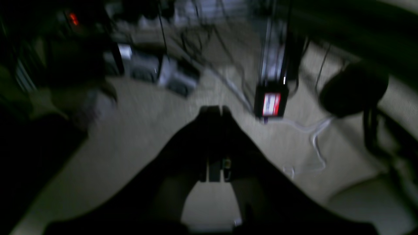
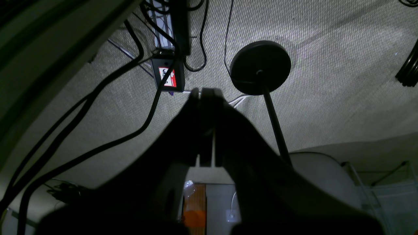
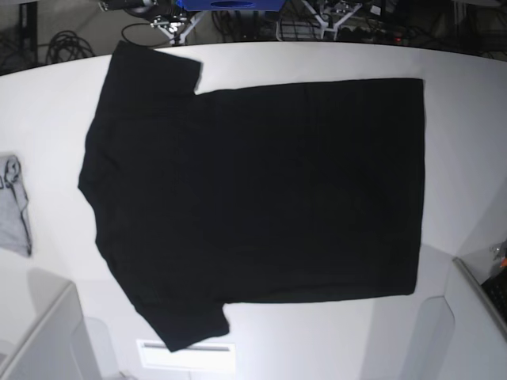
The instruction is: Fold the T-shirt properly
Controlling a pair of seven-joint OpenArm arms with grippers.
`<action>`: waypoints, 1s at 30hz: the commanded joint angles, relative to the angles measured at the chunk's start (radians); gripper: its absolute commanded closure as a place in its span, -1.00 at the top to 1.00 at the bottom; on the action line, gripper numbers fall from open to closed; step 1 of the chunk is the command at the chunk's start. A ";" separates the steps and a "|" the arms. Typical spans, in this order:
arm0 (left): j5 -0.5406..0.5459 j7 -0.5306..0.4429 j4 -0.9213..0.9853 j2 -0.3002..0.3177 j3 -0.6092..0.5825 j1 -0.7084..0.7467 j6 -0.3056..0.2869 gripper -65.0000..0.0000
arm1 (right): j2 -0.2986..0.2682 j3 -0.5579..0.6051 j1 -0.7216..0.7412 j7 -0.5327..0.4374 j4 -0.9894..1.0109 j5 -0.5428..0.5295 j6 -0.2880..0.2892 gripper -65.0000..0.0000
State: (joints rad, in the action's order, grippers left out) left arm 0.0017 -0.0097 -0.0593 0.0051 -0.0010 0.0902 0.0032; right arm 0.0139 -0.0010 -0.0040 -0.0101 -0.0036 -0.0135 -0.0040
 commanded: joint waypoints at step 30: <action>0.007 0.004 -0.110 0.020 0.003 0.066 0.004 -0.45 | -0.001 0.002 -0.123 0.005 -0.106 0.007 -0.001 -1.00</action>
State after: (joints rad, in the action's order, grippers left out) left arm 0.0059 -0.0025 -0.1673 0.0231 0.0010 0.1535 0.0021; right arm 0.0158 -0.0002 -0.1234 -0.0074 -0.1112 -0.0063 -0.0036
